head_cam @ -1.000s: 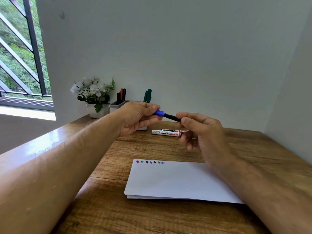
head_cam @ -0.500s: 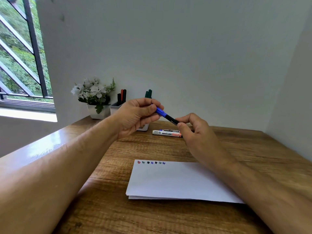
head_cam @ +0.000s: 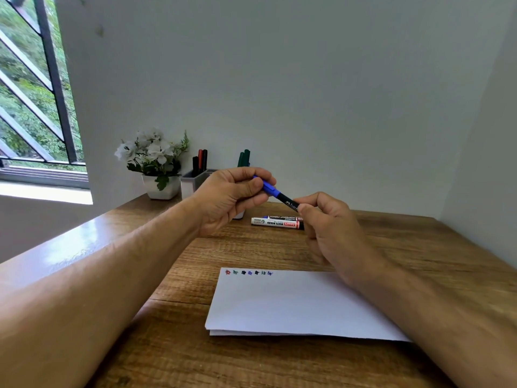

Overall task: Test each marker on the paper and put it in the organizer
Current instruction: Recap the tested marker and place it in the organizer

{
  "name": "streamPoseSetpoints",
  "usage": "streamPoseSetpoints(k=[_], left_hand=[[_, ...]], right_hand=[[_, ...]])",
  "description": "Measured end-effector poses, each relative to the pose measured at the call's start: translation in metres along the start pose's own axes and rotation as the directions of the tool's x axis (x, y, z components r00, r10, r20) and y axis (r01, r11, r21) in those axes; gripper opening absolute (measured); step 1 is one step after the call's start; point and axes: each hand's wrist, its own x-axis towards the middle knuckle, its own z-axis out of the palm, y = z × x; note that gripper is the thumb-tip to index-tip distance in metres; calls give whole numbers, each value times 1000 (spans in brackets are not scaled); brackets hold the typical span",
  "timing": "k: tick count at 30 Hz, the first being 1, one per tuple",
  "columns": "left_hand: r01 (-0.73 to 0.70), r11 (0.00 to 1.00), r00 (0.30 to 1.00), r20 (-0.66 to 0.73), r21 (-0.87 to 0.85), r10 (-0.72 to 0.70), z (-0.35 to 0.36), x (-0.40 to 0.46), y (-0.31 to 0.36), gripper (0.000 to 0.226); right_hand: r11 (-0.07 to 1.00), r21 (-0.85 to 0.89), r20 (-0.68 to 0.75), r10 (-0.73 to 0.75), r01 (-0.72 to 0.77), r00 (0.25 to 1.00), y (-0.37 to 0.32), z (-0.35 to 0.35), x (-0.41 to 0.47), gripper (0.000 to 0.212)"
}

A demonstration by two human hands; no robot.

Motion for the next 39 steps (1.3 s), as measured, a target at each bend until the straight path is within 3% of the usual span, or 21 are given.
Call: streamPoseSetpoints(k=[7, 12, 18, 21, 25, 29, 32, 35, 39], left_hand=[[100, 993, 994, -59, 55, -97, -1, -1, -9, 27], [218, 897, 973, -162, 385, -166, 7, -1, -18, 40], [286, 873, 954, -198, 395, -223, 6, 0, -16, 30], [240, 917, 961, -213, 318, -178, 9, 1, -18, 32], [138, 973, 948, -310, 188, -74, 9, 4, -12, 30], [-7, 965, 906, -407, 262, 117, -3, 6, -2, 31], [-144, 911, 826, -459, 386, 325, -13, 8, 6, 38], [-239, 793, 681, -485, 561, 549, -28, 7, 20, 43], [-240, 672, 471, -521, 701, 712, -56, 2, 36, 33]], right_hand=[[983, -181, -33, -23, 17, 999, 11, 0, 7, 16], [939, -343, -29, -25, 13, 999, 22, 2, 9, 14], [925, -375, -6, -64, 57, 998, 24, -2, 10, 11], [898, -427, 10, -109, 103, 994, 25, -2, 8, 4], [913, -398, -46, -110, 82, 993, 25, -1, 6, 40], [934, -355, -62, -77, 50, 995, 27, -1, 6, 57], [926, -377, -9, -29, 24, 1000, 27, -1, 5, 56], [908, -418, 12, -28, 30, 1000, 25, 0, 4, 54], [884, -467, 24, -32, 39, 999, 22, 1, 1, 55]])
